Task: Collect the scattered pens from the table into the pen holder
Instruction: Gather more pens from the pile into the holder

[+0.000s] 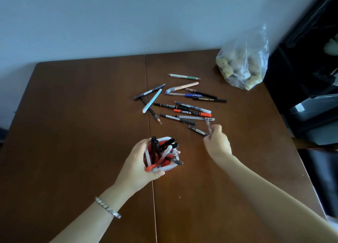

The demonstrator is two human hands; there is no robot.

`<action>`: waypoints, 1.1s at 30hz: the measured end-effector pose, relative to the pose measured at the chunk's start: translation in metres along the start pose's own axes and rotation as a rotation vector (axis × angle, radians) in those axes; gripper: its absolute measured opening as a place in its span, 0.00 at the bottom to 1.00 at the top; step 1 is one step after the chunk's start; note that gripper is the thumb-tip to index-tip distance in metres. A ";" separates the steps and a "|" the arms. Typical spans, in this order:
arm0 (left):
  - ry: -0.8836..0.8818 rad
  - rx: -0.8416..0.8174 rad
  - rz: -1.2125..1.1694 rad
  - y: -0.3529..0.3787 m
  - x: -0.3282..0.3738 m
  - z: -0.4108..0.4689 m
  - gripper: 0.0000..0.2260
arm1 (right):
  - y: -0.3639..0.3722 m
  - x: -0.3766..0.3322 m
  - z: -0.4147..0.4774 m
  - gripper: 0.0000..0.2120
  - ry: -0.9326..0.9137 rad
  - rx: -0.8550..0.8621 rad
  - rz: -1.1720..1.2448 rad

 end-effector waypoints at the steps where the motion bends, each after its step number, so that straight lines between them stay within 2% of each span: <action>1: -0.004 0.001 -0.003 -0.001 -0.001 0.000 0.32 | -0.012 0.006 0.001 0.14 0.004 0.027 0.039; 5: -0.018 -0.006 -0.014 -0.002 -0.003 -0.001 0.33 | -0.049 0.043 0.010 0.13 0.045 0.004 -0.088; 10: -0.038 -0.036 -0.007 0.003 -0.005 -0.003 0.33 | -0.028 0.049 0.012 0.19 0.009 -0.134 -0.157; 13: -0.051 -0.044 -0.012 0.005 -0.007 -0.005 0.34 | -0.021 0.047 0.008 0.16 0.005 -0.098 -0.214; 15: -0.058 -0.046 -0.024 0.005 -0.007 -0.005 0.35 | -0.023 0.035 0.001 0.12 -0.082 -0.090 -0.171; 18: -0.072 -0.046 -0.040 0.005 -0.008 -0.005 0.35 | -0.040 0.006 -0.019 0.02 -0.222 -0.112 0.107; 23: -0.064 -0.051 -0.055 0.004 -0.005 -0.005 0.33 | -0.086 -0.049 -0.050 0.06 -0.355 0.005 0.433; 26: -0.051 -0.070 -0.072 0.005 -0.001 -0.005 0.31 | -0.088 -0.073 -0.061 0.09 -0.351 -0.046 0.689; 30: -0.052 -0.081 -0.064 0.008 -0.004 -0.004 0.34 | -0.058 -0.080 -0.070 0.11 -0.254 -0.101 1.111; 33: -0.061 -0.084 -0.058 0.010 -0.009 -0.006 0.34 | -0.024 -0.090 -0.085 0.08 -0.261 -0.150 1.239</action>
Point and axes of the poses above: each hand's wrist, its own z-axis towards the middle knuckle, its own y-axis out of the palm, x = y × z, the point moved 10 cm from there along z, towards the middle knuckle, and after that the axes turned 13 degrees about z, right-handed, at the moved point
